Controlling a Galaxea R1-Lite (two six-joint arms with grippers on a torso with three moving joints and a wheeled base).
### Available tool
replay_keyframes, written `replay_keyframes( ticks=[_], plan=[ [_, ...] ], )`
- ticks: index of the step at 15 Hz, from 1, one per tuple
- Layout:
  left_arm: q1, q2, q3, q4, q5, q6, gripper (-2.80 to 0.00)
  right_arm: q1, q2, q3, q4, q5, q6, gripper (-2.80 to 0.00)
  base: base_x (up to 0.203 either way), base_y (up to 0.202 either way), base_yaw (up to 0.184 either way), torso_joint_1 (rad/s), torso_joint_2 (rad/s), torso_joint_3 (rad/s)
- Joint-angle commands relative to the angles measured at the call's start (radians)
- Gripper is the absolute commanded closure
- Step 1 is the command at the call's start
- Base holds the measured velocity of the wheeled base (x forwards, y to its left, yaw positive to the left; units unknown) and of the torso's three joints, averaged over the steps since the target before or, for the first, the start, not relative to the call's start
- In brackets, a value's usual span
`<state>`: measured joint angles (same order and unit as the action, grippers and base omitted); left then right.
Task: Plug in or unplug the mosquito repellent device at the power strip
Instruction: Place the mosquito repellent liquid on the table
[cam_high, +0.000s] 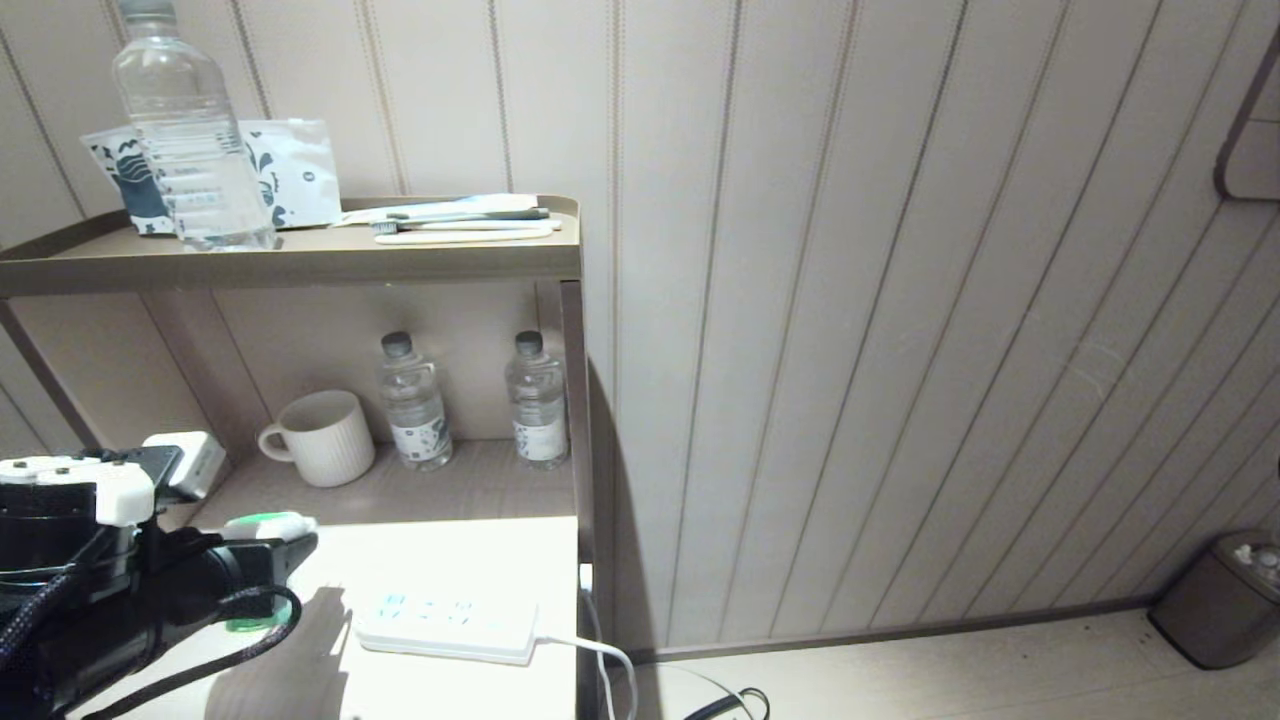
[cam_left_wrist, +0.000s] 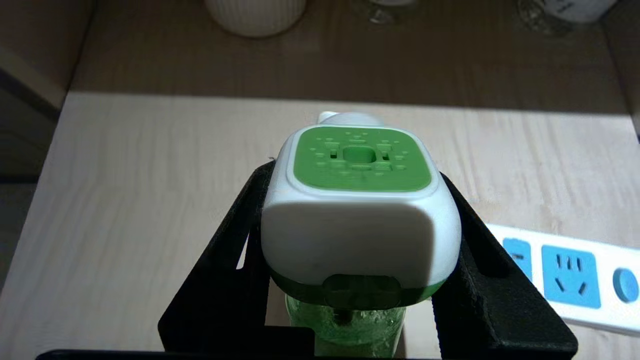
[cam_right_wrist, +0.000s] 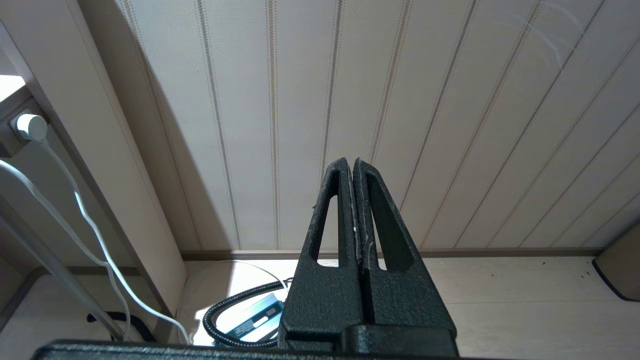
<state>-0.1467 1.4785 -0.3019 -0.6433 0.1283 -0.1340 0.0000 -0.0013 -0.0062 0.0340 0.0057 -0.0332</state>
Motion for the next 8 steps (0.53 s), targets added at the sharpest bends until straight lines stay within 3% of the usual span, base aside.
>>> replay_keyframes(
  ticks=[1, 6, 8],
  plan=[
    [0.016, 0.051, 0.040, -0.120, 0.000, -0.002, 0.00, 0.002, 0.001, 0.000, 0.000, 0.000, -0.001, 0.00, 0.000, 0.000, 0.000, 0.000, 0.00, 0.000],
    [0.026, 0.243, 0.160, -0.496, -0.002, -0.005, 0.00, 0.000, 0.001, 0.000, 0.000, 0.000, -0.001, 0.00, 0.000, 0.000, 0.000, 0.000, 0.00, 0.000],
    [0.058, 0.307, 0.154, -0.587, -0.004, -0.012, 0.00, 0.000, 0.001, 0.000, 0.000, 0.000, -0.001, 0.00, 0.000, 0.000, 0.000, 0.000, 0.00, 0.000]
  ],
)
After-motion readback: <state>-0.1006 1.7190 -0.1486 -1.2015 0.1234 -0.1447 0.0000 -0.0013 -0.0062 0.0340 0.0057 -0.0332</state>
